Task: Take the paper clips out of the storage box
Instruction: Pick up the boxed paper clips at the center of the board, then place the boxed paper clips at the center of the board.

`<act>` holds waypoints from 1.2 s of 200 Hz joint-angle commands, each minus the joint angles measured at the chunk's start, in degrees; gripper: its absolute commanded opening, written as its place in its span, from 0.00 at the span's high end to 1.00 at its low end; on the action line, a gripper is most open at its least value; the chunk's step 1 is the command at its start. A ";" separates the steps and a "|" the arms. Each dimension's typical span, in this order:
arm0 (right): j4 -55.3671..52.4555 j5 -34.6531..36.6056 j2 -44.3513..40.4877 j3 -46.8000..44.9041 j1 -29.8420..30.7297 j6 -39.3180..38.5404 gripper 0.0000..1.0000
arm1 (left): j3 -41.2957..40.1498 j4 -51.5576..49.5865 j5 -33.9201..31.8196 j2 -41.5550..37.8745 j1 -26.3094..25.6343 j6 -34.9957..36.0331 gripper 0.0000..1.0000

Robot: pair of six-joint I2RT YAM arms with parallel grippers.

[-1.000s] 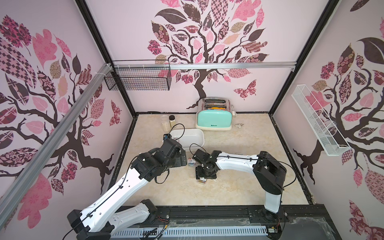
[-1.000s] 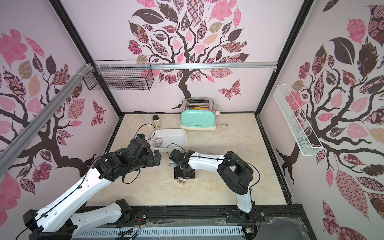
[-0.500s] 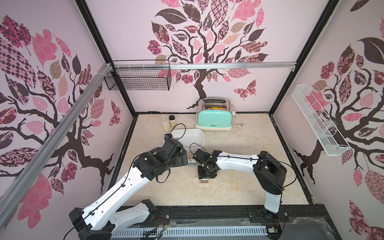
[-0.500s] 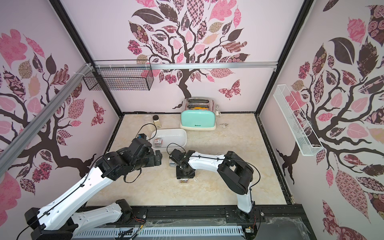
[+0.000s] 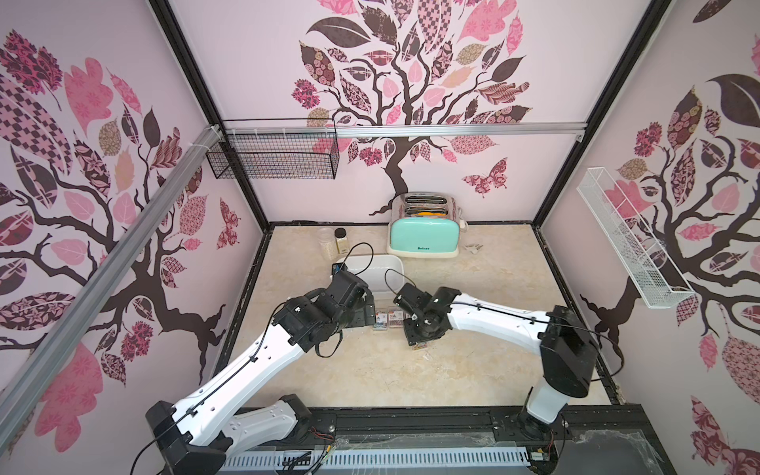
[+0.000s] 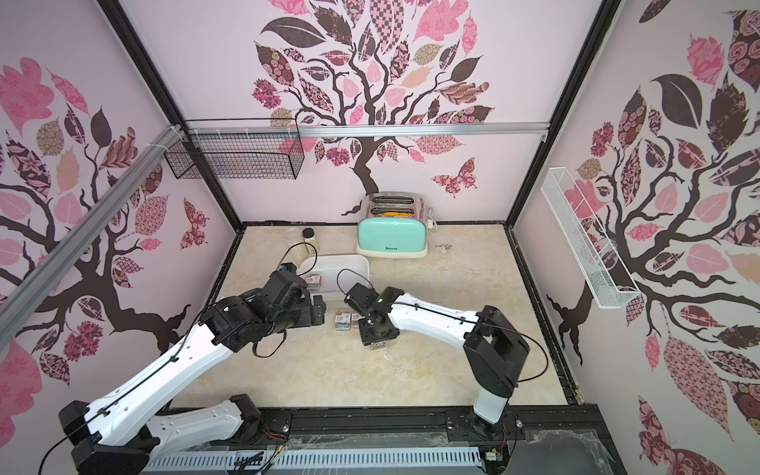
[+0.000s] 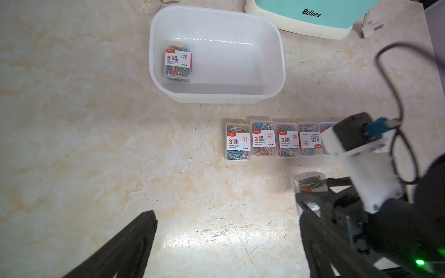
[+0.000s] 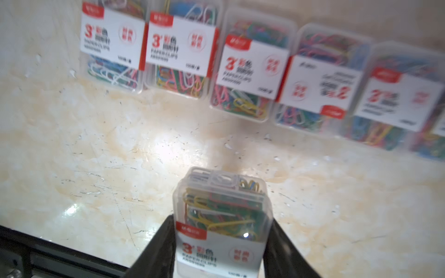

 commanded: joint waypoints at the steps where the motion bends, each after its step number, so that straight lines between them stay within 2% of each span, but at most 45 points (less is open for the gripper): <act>1: -4.25 3.46 -6.62 1.63 -7.08 -7.47 0.60 | 2.33 2.01 0.47 1.34 0.15 1.58 0.02; 48: -4.68 0.57 -8.18 1.56 -21.95 -20.46 0.61 | 4.44 4.97 2.02 5.15 0.24 3.28 0.02; 99: -2.01 -0.87 -7.21 0.78 -32.73 -24.12 0.61 | 6.56 6.64 4.21 9.32 0.33 5.17 0.02; 139: -1.11 -0.77 -4.88 1.62 -38.44 -25.77 0.64 | 7.08 7.52 5.73 10.87 0.59 6.12 0.02; 240: 0.63 3.31 3.56 2.09 -47.42 -27.15 0.66 | 5.97 9.41 11.11 11.99 4.43 8.64 0.02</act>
